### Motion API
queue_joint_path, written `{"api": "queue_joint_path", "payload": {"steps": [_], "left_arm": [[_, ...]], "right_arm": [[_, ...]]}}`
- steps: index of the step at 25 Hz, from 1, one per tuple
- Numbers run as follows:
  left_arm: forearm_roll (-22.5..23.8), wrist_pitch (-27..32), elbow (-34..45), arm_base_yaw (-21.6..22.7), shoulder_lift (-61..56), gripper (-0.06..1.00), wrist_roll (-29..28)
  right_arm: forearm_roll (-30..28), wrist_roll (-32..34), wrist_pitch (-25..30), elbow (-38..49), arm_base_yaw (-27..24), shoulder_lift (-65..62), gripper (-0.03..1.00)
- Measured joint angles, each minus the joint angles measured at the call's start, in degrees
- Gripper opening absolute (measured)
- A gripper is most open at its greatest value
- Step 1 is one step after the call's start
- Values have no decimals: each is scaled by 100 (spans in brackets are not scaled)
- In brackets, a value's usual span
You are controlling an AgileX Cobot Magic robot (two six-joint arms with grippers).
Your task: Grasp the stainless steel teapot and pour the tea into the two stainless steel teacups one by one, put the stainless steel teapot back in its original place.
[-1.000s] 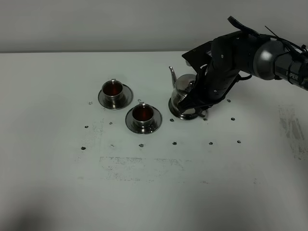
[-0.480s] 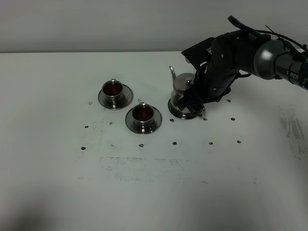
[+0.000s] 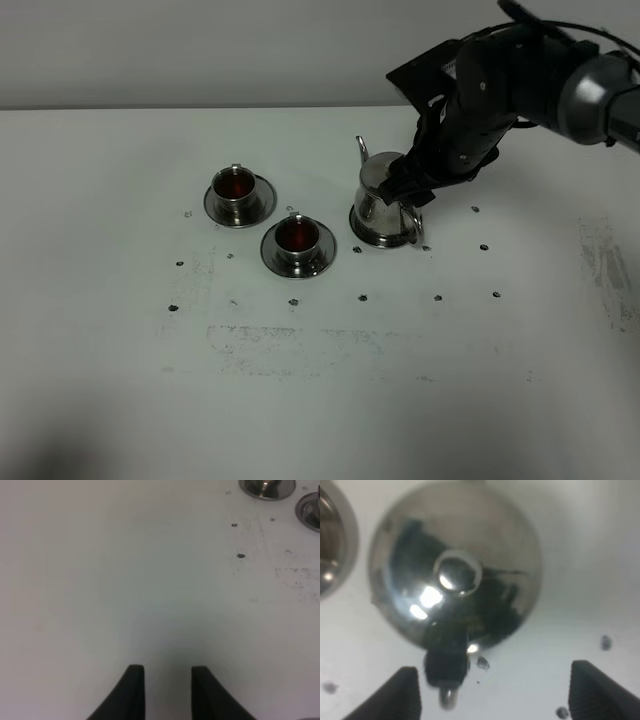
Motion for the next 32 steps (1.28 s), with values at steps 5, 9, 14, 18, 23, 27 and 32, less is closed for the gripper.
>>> {"api": "queue_joint_path", "payload": {"steps": [5,9,14,18,23,27,32], "left_arm": [[0,0,0,0,0,28,12],[0,0,0,0,0,28,22],[0,0,0,0,0,28,22],[0,0,0,0,0,28,22],[0,0,0,0,0,28,17],[0,0,0,0,0,28,17],[0,0,0,0,0,28,17]], "right_arm": [[-3,0,282,0,0,-716,54],[-13,0,718,0,0,-1408,51],[-431,0,1555,0,0,-2427,47],[-616,0,2037,0,0,-3199,44],[-507,0,2065,61,0,-4060,40],[84,0,1681,989,-53,-4949,37],[604,0,1148,2638,-513,-6291,33]]}}
